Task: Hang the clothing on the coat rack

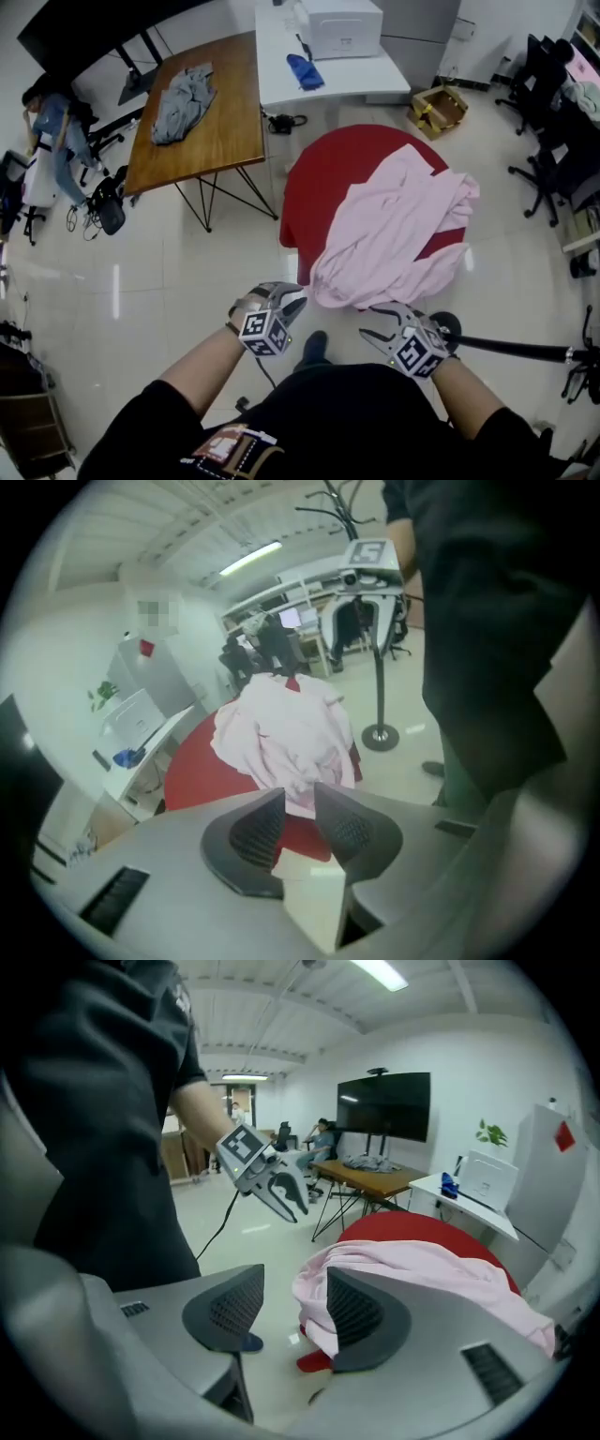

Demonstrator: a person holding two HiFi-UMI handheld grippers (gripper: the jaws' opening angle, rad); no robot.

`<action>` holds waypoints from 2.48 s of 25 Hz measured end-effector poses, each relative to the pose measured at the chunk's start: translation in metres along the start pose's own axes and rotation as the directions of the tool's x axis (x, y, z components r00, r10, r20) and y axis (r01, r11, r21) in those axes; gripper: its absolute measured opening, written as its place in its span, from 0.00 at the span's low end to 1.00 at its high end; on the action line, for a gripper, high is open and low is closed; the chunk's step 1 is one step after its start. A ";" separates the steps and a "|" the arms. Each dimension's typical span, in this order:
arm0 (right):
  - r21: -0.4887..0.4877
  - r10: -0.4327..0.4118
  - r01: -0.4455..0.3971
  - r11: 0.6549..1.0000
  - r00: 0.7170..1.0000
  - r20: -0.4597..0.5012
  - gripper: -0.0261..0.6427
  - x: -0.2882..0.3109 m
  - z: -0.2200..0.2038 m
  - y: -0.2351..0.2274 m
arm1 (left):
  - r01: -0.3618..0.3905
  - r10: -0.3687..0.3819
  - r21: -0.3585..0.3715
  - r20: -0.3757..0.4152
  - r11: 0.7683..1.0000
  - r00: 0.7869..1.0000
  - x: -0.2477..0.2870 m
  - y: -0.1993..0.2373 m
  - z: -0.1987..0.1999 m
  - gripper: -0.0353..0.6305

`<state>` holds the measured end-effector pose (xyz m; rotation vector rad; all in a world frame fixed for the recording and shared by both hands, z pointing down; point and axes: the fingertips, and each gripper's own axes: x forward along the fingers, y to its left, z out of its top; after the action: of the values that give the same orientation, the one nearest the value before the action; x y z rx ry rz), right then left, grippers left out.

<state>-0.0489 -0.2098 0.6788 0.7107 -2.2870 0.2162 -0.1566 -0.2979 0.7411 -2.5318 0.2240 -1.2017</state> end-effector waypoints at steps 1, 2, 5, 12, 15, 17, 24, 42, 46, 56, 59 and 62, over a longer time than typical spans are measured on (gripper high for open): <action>-0.046 0.019 -0.020 0.999 0.999 -0.036 0.36 0.014 -0.004 0.005 | 0.012 -0.010 0.078 -0.026 0.997 1.000 0.007 0.000 -0.008 0.20; -0.091 0.034 -0.040 0.995 0.997 -0.073 0.37 0.027 -0.009 0.009 | 0.029 -0.021 0.157 -0.048 0.987 0.999 0.015 -0.001 -0.014 0.27; -0.197 0.045 -0.084 0.977 0.980 -0.191 0.38 0.064 -0.035 0.017 | 0.086 -0.055 0.361 -0.094 0.929 0.994 0.037 -0.007 -0.026 0.41; -0.369 -0.021 -0.089 0.925 0.959 -0.284 0.38 0.112 -0.060 0.004 | 0.039 0.055 0.727 -0.106 0.686 0.993 0.096 0.011 -0.042 0.55; -0.414 -0.058 -0.085 0.906 0.945 -0.321 0.38 0.120 -0.070 -0.004 | 0.128 0.004 0.797 -0.162 0.590 0.987 0.110 0.005 -0.049 0.55; -0.426 -0.072 -0.089 0.900 0.935 -0.347 0.38 0.123 -0.072 -0.007 | 0.175 -0.023 0.813 -0.195 0.556 0.981 0.118 0.003 -0.053 0.55; -0.443 -0.082 -0.105 0.890 0.920 -0.383 0.22 0.135 -0.077 -0.009 | 0.141 -0.011 0.824 -0.161 0.549 0.987 0.124 0.018 -0.036 0.28; 0.189 -0.121 0.071 0.979 0.956 0.267 0.05 -0.101 0.011 -0.041 | 0.032 -0.120 0.512 0.140 0.859 0.983 -0.045 0.039 0.139 0.09; 0.227 -0.177 0.082 0.970 0.882 0.436 0.05 -0.183 0.040 -0.048 | -0.055 -0.071 0.471 0.247 0.881 0.966 -0.073 0.051 0.209 0.09; 0.290 -0.375 0.239 0.927 0.623 0.687 0.05 -0.391 0.087 -0.032 | -0.134 -0.118 0.462 0.476 0.877 0.871 -0.148 0.039 0.389 0.09; 0.296 -0.419 0.300 0.907 0.559 0.716 0.05 -0.445 0.091 -0.021 | -0.137 -0.156 0.457 0.547 0.879 0.823 -0.169 0.034 0.440 0.09; 0.283 -0.462 0.394 0.874 0.495 0.736 0.05 -0.495 0.098 -0.006 | -0.113 -0.198 0.438 0.602 0.892 0.773 -0.189 0.028 0.484 0.09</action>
<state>0.1879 -0.0368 0.2676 1.6690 -2.7976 -0.3388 0.0986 -0.1620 0.3087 -2.3476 -0.2605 -0.2779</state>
